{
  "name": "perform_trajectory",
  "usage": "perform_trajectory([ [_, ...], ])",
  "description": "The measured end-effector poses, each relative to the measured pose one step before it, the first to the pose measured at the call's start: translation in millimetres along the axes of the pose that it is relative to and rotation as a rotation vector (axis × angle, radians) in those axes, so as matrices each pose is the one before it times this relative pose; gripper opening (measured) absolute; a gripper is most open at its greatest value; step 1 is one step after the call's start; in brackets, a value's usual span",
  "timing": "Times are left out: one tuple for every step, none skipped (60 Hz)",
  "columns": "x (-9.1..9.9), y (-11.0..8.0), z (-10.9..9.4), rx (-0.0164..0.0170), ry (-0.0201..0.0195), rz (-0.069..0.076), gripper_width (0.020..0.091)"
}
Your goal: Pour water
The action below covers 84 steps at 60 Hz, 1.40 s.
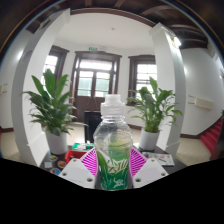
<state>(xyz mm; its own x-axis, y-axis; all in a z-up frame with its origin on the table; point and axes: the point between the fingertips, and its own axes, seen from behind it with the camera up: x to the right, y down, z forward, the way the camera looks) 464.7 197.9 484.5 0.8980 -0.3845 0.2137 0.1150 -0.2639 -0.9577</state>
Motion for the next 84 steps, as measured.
perform_trajectory([
  [7.3,5.39,1.37,-0.00897,0.01615,-0.005,0.0372],
  [7.12,5.53,1.99,-0.0103,0.01417,-0.0055,0.0372],
  [5.82,6.19,2.12,-0.01138,0.01294,-0.0037,0.0373],
  [5.36,6.82,2.78,-0.01145,0.01102,-0.0024,0.0373],
  [10.6,9.72,7.22,-0.01172,0.0064,-0.0004,0.037],
  [4.71,5.62,2.28,-0.01141,0.00776,-0.0014,0.037],
  [3.39,6.41,2.17,-0.0109,0.00676,0.0001,0.037],
  [3.05,6.49,2.2,-0.01076,0.0069,0.0024,0.0371],
  [2.84,6.25,1.78,-0.01074,0.00689,0.0048,0.0371],
  [1.39,9.4,2.01,-0.00704,0.0039,0.0055,0.0372],
  [6.93,8.55,7.61,-0.00646,0.00252,0.007,0.0373],
  [0.99,4.05,2.02,-0.0041,0.00226,0.0062,0.0372],
  [0.68,4.05,1.8,-0.00406,0.00132,0.0047,0.0373],
  [-0.22,3.82,1.86,-0.00305,-0.00124,0.0046,0.0372],
  [-0.98,3.01,1.61,-0.00219,-0.00367,0.0053,0.0372],
  [-1.22,2.64,1.22,-0.00026,-0.0049,0.0047,0.0372],
  [-0.68,2.76,1.47,0.00054,-0.00441,0.0011,0.0375],
  [-0.77,2.07,1.04,0.00132,-0.00409,-0.004,0.0374],
  [-4.27,1.16,-1.33,0.00349,-0.00533,-0.0051,0.0373],
  [8.07,14.94,9.71,0.003,-0.00477,-0.0041,0.0374],
  [-0.05,1.68,0.88,-0.00167,-0.00163,-0.0006,0.0374],
  [-1.06,1.48,0.64,-0.00295,-0.00225,0.0037,0.0373],
  [-1.09,1.57,0.65,-0.00304,-0.00387,0.0055,0.0374],
  [-1.24,1.51,0.49,-0.00196,-0.00525,0.0059,0.0375],
  [-5.6,2.22,-1.62,-0.00011,-0.00616,0.0037,0.0374],
  [-0.92,2.09,-1.83,-0.00006,-0.00215,0.0032,0.0388],
  [7.61,4.05,5.76,0.02982,-0.00231,0.0058,0.0377],
  [0.96,-1.81,-0.44,0.00873,0.00174,0.0118,0.0374],
  [1.09,1.52,-0.64,-0.00467,0.0041,0.0116,0.0376],
  [0.81,-1.32,-0.24,0.0065,0.00397,0.0109,0.0377],
  [-0.2,-1.33,-0.1,0.00478,-0.0007,0.0104,0.0376],
  [-0.82,0.8,-0.31,-0.00315,-0.00354,0.0063,0.0375],
  [-2.99,-6.27,-7.74,0.00136,-0.00137,0.0006,0.0375],
  [6.41,9.2,4.27,0.00184,-0.00298,-0.0028,0.0379],
  [0.16,0.41,1.26,0.00024,-0.00291,-0.0012,0.039],
  [-0.07,-0.31,0.27,0.00231,-0.00187,0.0003,0.0407],
  [0.11,-0.03,0.42,0.00179,-0.0009,0.0007,0.0418],
  [0.25,-0.15,0.5,0.00263,-0.00007,0.0001,0.0431],
  [-2.29,-2.22,-3.31,0.00124,0.00055,0.0003,0.0455],
  [0.94,0.83,1.06,0.00347,-0.00252,0.0011,0.0471],
  [0.36,0.15,0.72,0.0027,-0.00172,0.002,0.0484],
  [0.33,0.12,0.53,0.00247,-0.00082,0.0035,0.0506],
  [0.34,0.32,0.4,0.00098,-0.00102,0.004,0.0525],
  [0.01,1.29,-0.01,-0.00346,-0.00102,0.0039,0.0541],
  [-0.25,2.68,-0.23,-0.0095,-0.00193,0.0017,0.0577],
  [-0.18,3.07,-0.59,-0.01164,-0.00128,0.0002,0.0624],
  [-0.57,2.88,-0.93,-0.01035,-0.00389,-0.0024,0.0672],
  [-0.95,1.82,-1.52,-0.00631,-0.00627,-0.0048,0.0719],
  [-1.29,0.42,-1.74,-0.00073,-0.00704,-0.0055,0.0754],
  [-0.59,0.12,-2.2,-0.00023,-0.00455,-0.0051,0.0774],
  [-1.03,0.67,-2.24,-0.00216,-0.00552,-0.004,0.0787],
  [-1.31,0.78,-7.76,-0.00731,-0.00388,-0.0045,0.0794],
  [-0.76,0.96,-3.02,-0.00383,-0.00574,-0.0043,0.0791],
  [-0.8,0.39,-3.35,-0.00178,-0.00644,-0.005,0.0792],
  [-0.71,-0.09,-3.47,0.00085,-0.00536,-0.0043,0.0791],
  [-0.47,-0.26,-3.17,0.00154,-0.00287,-0.0029,0.0791],
  [-0.34,-0.1,-5.71,-0.00071,0.00134,-0.001,0.079],
  [-0.49,1.47,-7.73,0.00036,-0.00166,0.0011,0.079],
  [-0.53,0.66,-3.97,-0.00175,-0.0018,0.0005,0.0789],
  [-0.94,0.59,-4.39,-0.00324,-0.00561,-0.0013,0.0788],
  [-1.47,0.21,-4.48,-0.00294,-0.00803,-0.0017,0.0788],
  [-1.38,-0.28,-4.47,-0.0018,-0.00839,-0.0015,0.0789],
  [-0.86,-2.15,-6.9,-0.0042,-0.00751,-0.0012,0.0788],
  [-1.05,0.34,-10.27,0.00035,-0.00662,0.0006,0.0787],
  [-0.45,-0.6,-4.74,-0.00108,-0.00549,0.0001,0.0789],
  [-0.49,-0.66,-4.92,-0.00115,-0.00536,-0.0019,0.0789],
  [-0.11,-1.03,-5.15,-0.0001,-0.00419,-0.004,0.079],
  [-0.31,-4.35,-6.36,-0.00423,-0.00294,-0.0063,0.079],
  [0.13,-0.8,-10.12,0.00097,-0.00203,-0.0058,0.0788],
  [0.52,-0.33,-5.16,-0.00288,-0.00107,-0.0058,0.0787],
  [0.7,-0.06,-5.28,-0.0049,-0.00015,-0.0054,0.0789],
  [0.63,0.64,-5.56,-0.00664,0.00061,-0.0056,0.0789],
  [0.8,0.36,-5.32,-0.00464,0.00209,-0.0067,0.0789],
  [2.37,-2.89,-6.08,-0.0071,0.00171,-0.0076,0.079],
  [1.22,0.63,-9.04,-0.00307,0.00385,-0.0059,0.0789],
  [0.85,0.32,-4.8,-0.00379,0.00288,-0.0054,0.0789],
  [0.51,0.29,-4.52,-0.0026,0.00046,-0.0062,0.079],
  [0.32,0.23,-4.41,-0.00136,0.00009,-0.0064,0.079],
  [1.09,-2.56,-3.18,-0.00342,-0.00056,-0.0062,0.0791],
  [1.15,1.15,-6.85,0.00213,0.0009,-0.0033,0.079],
  [0.3,-0.21,-3.19,0.00133,0.00125,-0.0004,0.0788],
  [-0.05,-0.16,-2.68,0.00106,-0.00015,0.0009,0.0788],
  [-0.31,-0.2,-2.92,0.00173,-0.00178,0.001,0.079],
  [-0.55,-0.06,-2.71,0.00102,-0.00399,0.0012,0.079],
])
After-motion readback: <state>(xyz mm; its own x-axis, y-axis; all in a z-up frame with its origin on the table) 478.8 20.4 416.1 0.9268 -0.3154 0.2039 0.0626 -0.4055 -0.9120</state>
